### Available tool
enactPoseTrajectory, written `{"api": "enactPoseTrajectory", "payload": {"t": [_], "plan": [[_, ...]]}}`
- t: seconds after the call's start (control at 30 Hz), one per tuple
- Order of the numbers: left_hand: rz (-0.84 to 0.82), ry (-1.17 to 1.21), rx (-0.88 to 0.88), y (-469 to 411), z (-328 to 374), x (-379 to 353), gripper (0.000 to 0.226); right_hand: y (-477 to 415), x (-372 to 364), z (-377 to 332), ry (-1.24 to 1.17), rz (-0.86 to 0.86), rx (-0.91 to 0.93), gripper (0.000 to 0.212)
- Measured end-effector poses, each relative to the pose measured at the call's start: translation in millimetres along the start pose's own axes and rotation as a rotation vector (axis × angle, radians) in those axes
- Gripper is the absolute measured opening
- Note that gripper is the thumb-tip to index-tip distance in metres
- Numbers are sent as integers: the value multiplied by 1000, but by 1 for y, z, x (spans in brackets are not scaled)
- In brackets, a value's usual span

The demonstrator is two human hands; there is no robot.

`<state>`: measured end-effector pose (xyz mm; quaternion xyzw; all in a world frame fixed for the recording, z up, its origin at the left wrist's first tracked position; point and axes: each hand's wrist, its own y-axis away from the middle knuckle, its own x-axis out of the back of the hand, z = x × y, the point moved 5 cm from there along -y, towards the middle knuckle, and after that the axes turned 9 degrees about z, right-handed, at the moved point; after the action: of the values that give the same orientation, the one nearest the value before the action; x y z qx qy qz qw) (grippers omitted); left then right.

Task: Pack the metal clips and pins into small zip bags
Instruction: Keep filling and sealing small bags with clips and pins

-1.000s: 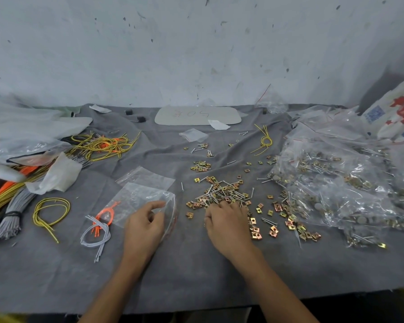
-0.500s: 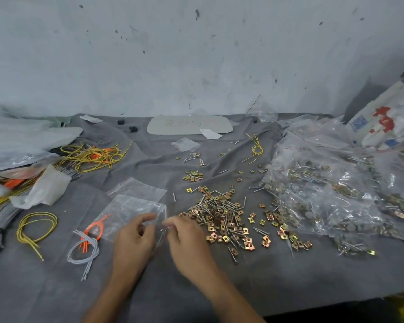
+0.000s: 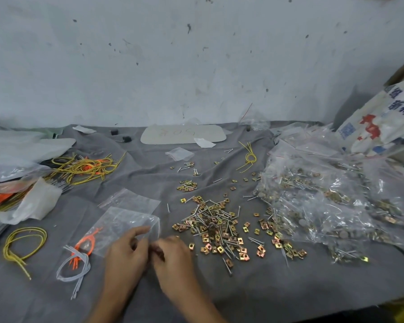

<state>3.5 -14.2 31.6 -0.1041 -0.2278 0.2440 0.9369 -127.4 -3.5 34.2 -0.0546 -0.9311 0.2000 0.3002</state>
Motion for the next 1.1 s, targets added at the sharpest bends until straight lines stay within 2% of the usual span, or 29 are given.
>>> {"api": "enactPoseTrajectory", "payload": {"t": [0.23, 0.53, 0.87, 1.0, 1.1], "plan": [[3, 12, 18, 0, -1, 1, 34, 2, -5, 0, -40, -15, 2, 21], [7, -11, 7, -1, -5, 0, 33, 2, -6, 8, -93, -10, -90, 16], [-10, 12, 30, 0, -2, 0, 34, 2, -5, 1, -118, -108, -24, 14], [19, 22, 20, -1, 0, 1, 35, 2, 6, 3, -114, -77, 12, 18], [26, 26, 12, -2, -4, 0, 35, -6, 30, 17, 10, -11, 69, 14]]}}
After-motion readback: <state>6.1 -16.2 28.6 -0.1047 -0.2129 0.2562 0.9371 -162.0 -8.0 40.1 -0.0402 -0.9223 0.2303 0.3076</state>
